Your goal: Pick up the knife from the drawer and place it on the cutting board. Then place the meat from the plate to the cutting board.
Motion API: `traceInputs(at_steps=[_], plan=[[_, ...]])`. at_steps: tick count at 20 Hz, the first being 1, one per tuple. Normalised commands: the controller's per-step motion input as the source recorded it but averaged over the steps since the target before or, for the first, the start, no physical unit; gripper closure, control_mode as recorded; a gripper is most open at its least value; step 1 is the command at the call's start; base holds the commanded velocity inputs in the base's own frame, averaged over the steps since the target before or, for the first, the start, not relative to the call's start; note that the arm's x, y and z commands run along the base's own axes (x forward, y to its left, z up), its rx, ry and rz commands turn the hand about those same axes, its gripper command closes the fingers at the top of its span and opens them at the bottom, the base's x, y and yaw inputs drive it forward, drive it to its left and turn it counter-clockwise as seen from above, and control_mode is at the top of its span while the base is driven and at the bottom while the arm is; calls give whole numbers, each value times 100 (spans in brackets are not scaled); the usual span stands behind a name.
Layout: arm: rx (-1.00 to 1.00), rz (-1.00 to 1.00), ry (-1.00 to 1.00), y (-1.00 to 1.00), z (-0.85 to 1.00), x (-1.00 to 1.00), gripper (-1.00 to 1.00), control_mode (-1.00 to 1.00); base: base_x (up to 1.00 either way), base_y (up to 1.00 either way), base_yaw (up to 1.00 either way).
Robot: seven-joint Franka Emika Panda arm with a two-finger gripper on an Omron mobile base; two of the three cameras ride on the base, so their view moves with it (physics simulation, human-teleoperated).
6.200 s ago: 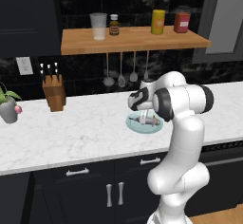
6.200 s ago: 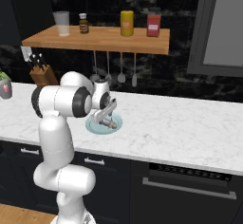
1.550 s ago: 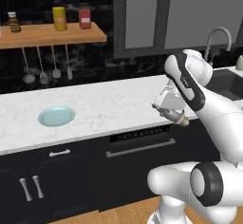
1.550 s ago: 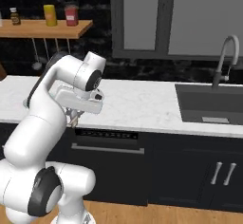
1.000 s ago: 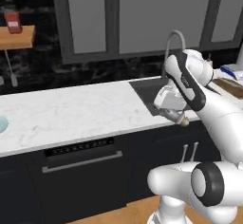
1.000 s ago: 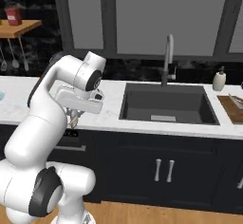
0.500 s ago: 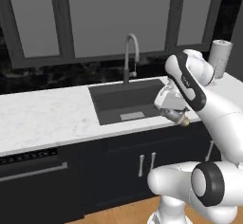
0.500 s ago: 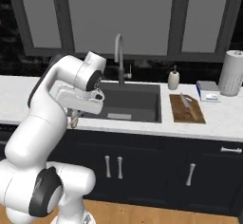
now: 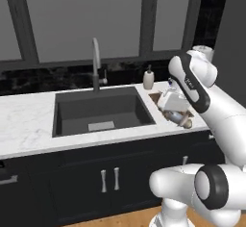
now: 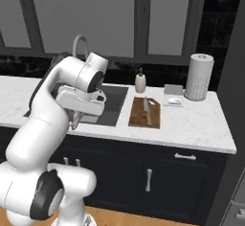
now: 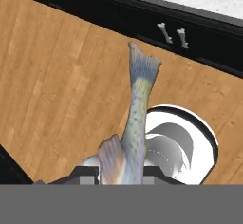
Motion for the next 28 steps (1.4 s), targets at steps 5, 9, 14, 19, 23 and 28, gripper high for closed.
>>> traceInputs(at_steps=[5, 9, 14, 19, 23, 28], plan=[[0, 0, 0, 0, 0, 0, 100, 100, 49, -39, 7], [0, 0, 0, 0, 0, 0, 100, 100, 41, -14, 0], [0, 0, 0, 0, 0, 0, 100, 100, 30, -21, 0], [0, 0, 0, -64, -1, 41, 100, -100, 0, 0, 0], [0, -8, 6, -74, -20, 92, 100, -100, 0, 0, 0], [0, -25, 12, -50, -38, 100, 100, -100, 0, 0, 0]])
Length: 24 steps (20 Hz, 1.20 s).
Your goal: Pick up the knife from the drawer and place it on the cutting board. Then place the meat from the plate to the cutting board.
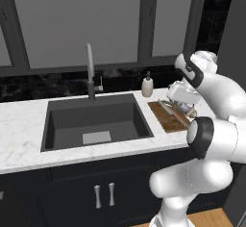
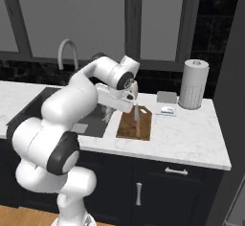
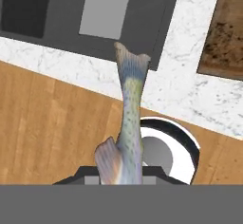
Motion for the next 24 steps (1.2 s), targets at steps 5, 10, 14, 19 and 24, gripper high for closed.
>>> traceInputs(at_steps=[5, 10, 14, 19, 24], plan=[[0, -20, 7, -40, -68, 100, 100, -100, 0, 0, 0], [0, -9, 1, -10, -58, 80, 100, -100, 0, 0, 0], [0, 0, 0, 0, -39, 61, 100, -100, 0, 0, 0], [-8, 1, 0, 0, -28, 62, 100, -100, 0, 0, 0], [-33, 4, -2, 0, -30, 43, 100, -100, 0, 0, 0]])
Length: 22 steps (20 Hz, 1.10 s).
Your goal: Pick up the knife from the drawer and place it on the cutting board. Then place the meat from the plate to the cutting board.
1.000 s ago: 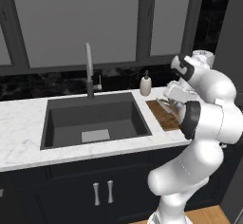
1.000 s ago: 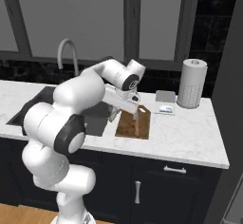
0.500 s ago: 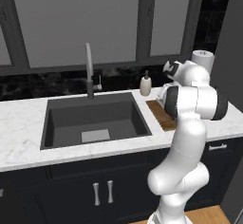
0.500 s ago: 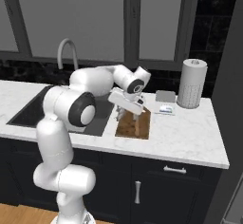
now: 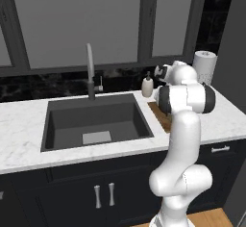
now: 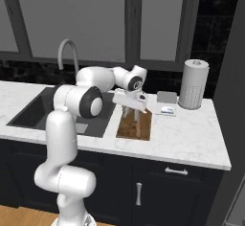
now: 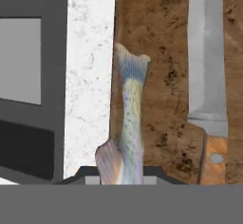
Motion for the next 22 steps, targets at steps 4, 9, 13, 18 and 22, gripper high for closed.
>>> traceInputs(at_steps=[4, 9, 13, 18, 22], plan=[[-30, 2, -3, 0, -26, 17, 100, -100, 0, 0, 0], [-5, 4, -1, -15, -45, 0, 100, -100, 0, 0, 0], [0, 4, 0, -10, -21, 0, 100, -100, 0, 0, 0], [0, 1, 0, -3, -5, 1, 100, -100, 0, 0, 0], [0, 3, 0, 0, -1, 5, -100, -100, 0, 0, 0]])
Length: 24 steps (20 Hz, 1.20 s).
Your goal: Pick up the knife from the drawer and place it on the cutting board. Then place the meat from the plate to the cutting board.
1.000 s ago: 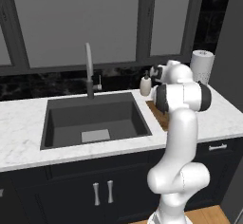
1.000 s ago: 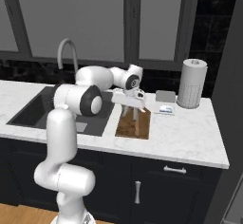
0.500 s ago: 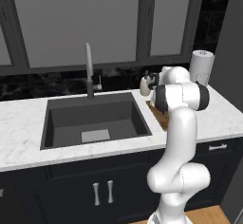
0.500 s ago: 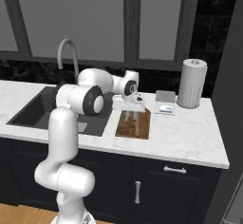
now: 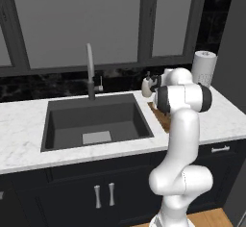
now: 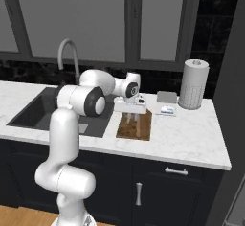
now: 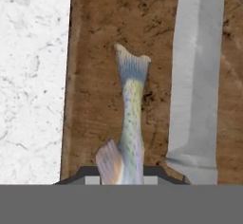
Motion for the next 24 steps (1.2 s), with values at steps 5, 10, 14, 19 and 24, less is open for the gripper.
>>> traceInputs(at_steps=[5, 10, 14, 19, 24], plan=[[0, 1, 0, -1, -2, 10, -100, -100, 0, 0, 0], [0, 0, 0, -1, 0, 0, -100, -100, 0, 0, 0], [0, 0, -2, -6, 28, -5, -100, -100, 0, 0, 0], [1, 0, -14, -14, 47, -83, -100, -100, 0, 0, 0], [7, 0, -25, 0, 36, -100, -100, -100, 0, 0, 0]])
